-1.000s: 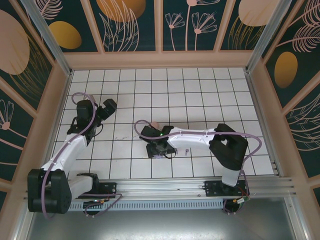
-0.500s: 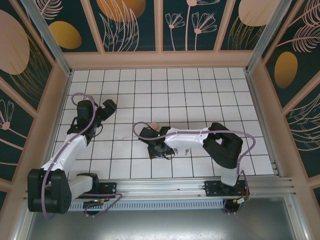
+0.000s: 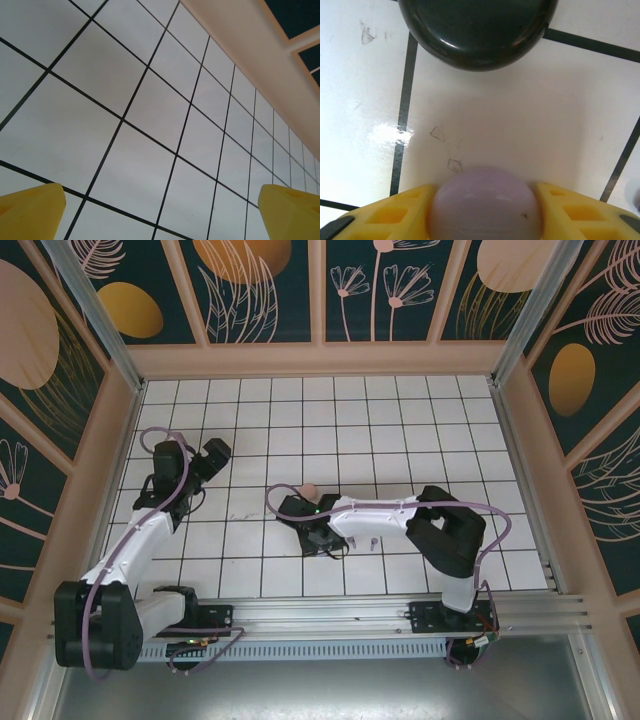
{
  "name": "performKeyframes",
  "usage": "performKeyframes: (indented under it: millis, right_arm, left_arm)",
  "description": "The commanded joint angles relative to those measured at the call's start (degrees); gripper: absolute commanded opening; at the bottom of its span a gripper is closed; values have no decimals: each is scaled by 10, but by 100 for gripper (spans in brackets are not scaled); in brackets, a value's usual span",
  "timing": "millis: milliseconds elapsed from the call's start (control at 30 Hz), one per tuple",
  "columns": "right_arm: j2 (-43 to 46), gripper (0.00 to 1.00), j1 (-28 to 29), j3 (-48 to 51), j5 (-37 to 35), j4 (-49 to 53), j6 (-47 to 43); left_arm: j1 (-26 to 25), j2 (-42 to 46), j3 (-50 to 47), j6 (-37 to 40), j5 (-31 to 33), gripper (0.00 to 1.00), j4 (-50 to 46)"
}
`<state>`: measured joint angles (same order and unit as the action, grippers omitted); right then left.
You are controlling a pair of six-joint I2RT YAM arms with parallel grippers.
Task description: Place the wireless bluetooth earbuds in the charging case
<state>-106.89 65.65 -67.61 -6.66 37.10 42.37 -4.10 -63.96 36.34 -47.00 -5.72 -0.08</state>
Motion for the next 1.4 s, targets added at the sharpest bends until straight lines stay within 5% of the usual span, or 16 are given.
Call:
performKeyframes:
  millis: [0,467,867,1100,1367]
  right_arm:
    - [2,39,15,0,17,-4,5]
    - [111,35,-8,-59,12,3,2]
    - [109,35,-194,-111,95,-137,42]
    - [49,36,-235,-162,133,-199,144]
    - [7,36,-232,-206,142,-208,192]
  left_arm:
    - [-3,29,-2,-28,26,99,-9]
    - [-9,58,-47,-6,-35,95,105]
    - [-33,90,-206,-38,-122,92,392]
    - [-62,28,-261,-56,-176,85,576]
    - [-130,-94,-206,-20,-203,68,648]
